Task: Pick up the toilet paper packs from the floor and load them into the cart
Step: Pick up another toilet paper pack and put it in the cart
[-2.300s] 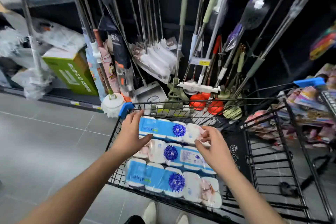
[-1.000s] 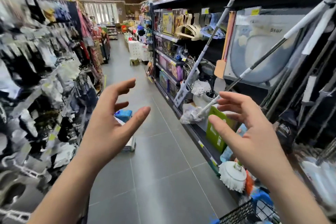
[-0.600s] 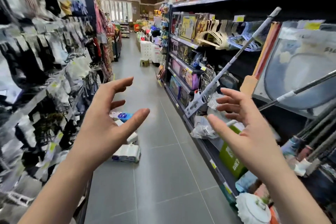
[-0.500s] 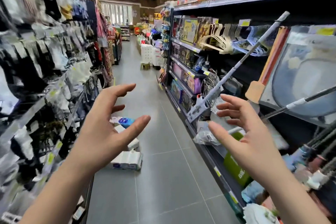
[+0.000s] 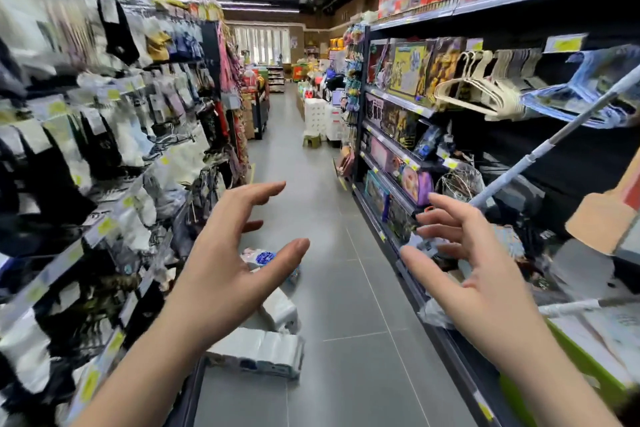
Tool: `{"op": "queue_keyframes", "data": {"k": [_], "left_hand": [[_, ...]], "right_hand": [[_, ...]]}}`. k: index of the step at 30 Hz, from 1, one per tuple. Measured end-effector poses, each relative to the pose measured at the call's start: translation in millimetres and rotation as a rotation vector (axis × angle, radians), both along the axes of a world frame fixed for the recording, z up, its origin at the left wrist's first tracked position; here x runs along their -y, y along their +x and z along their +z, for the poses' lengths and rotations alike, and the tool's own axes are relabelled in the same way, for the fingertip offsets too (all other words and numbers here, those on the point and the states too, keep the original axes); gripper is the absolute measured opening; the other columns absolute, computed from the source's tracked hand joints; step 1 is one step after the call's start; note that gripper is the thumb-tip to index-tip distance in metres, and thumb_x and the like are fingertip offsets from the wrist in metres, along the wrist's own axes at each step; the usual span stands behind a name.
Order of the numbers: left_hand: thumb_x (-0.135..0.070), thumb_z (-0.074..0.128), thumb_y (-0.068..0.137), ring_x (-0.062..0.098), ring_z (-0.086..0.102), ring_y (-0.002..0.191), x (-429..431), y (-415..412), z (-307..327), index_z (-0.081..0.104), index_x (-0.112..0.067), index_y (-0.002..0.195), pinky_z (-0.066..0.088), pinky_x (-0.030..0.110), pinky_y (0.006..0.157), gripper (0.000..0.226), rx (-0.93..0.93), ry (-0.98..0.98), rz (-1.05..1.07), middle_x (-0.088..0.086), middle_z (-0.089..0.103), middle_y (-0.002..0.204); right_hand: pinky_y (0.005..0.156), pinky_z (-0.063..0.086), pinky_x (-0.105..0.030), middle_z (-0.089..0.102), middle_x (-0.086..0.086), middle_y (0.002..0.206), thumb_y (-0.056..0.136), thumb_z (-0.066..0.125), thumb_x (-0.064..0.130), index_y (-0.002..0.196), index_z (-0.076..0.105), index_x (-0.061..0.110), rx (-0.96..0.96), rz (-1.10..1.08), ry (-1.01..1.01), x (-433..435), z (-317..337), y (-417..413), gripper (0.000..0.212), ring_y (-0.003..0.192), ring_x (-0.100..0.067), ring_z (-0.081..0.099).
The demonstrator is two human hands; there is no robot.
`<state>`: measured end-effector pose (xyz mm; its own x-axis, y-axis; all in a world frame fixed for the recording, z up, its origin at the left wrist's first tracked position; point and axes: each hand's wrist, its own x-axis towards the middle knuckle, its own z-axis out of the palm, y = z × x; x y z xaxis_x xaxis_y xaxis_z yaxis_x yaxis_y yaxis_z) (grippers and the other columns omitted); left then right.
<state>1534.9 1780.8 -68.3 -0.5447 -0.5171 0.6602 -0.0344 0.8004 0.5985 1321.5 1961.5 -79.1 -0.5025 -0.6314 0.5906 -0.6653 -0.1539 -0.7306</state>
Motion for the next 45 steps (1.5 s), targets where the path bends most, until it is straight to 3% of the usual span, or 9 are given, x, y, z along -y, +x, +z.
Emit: {"op": "queue_keyframes", "data": {"k": [9, 17, 20, 22, 31, 39, 45], "left_hand": [[-0.041, 0.071, 0.087, 0.011, 0.052, 0.134, 96, -176, 16, 0.053, -0.03, 0.141, 0.047, 0.023, 0.105, 0.058, -0.032, -0.024, 0.034, -0.015, 0.056, 0.139], [-0.042, 0.07, 0.087, 0.007, 0.053, 0.133, 170, -310, 22, 0.054, -0.029, 0.14, 0.046, 0.019, 0.104, 0.057, -0.008, 0.001, 0.105, -0.016, 0.057, 0.139], [-0.042, 0.07, 0.087, 0.005, 0.054, 0.132, 200, -337, 18, 0.054, -0.031, 0.14, 0.046, 0.02, 0.105, 0.057, -0.017, 0.037, 0.138, -0.017, 0.058, 0.139], [-0.047, 0.071, 0.087, 0.003, 0.054, 0.132, 223, -356, 16, 0.054, -0.034, 0.14, 0.047, 0.019, 0.105, 0.057, -0.034, 0.07, 0.142, -0.018, 0.058, 0.139], [-0.052, 0.067, 0.085, 0.016, 0.053, 0.135, 380, -453, -18, 0.047, -0.031, 0.146, 0.05, 0.046, 0.107, 0.067, -0.163, 0.152, 0.092, -0.01, 0.059, 0.14], [-0.058, 0.066, 0.083, 0.011, 0.057, 0.13, 561, -541, 0, 0.05, -0.037, 0.142, 0.049, 0.026, 0.102, 0.064, -0.222, 0.163, 0.104, -0.013, 0.057, 0.141], [-0.056, 0.066, 0.085, 0.013, 0.056, 0.132, 667, -589, -3, 0.05, -0.035, 0.142, 0.048, 0.034, 0.104, 0.064, -0.213, 0.19, 0.094, -0.011, 0.059, 0.139]], "right_hand": [[0.101, 0.049, -0.042, 0.062, 0.013, 0.125, 0.084, 0.072, 0.045, 0.138, 0.05, 0.04, -0.044, 0.076, -0.03, 105, 13, -169, 0.058, 0.12, -0.013, 0.06], [0.101, 0.051, -0.045, 0.067, 0.01, 0.121, 0.087, 0.075, 0.044, 0.133, 0.057, 0.036, 0.15, 0.224, -0.084, 192, 26, -322, 0.05, 0.116, -0.013, 0.064], [0.098, 0.054, -0.035, 0.069, 0.01, 0.117, 0.081, 0.074, 0.051, 0.131, 0.06, 0.03, 0.247, 0.284, -0.099, 232, 22, -357, 0.056, 0.111, -0.012, 0.067], [0.096, 0.055, -0.031, 0.07, 0.01, 0.116, 0.079, 0.072, 0.046, 0.13, 0.06, 0.031, 0.257, 0.287, -0.083, 259, 19, -378, 0.054, 0.111, -0.012, 0.067], [0.089, 0.053, -0.016, 0.072, 0.008, 0.114, 0.078, 0.071, 0.036, 0.125, 0.064, 0.031, 0.275, 0.292, -0.034, 403, 6, -472, 0.048, 0.109, -0.011, 0.068], [0.085, 0.053, -0.015, 0.074, 0.01, 0.107, 0.077, 0.071, 0.032, 0.121, 0.065, 0.032, 0.216, 0.289, -0.033, 583, 40, -551, 0.044, 0.103, -0.008, 0.07], [0.087, 0.053, -0.016, 0.072, 0.007, 0.111, 0.079, 0.07, 0.032, 0.126, 0.063, 0.027, 0.247, 0.332, -0.02, 696, 43, -599, 0.048, 0.104, -0.006, 0.069]]}}
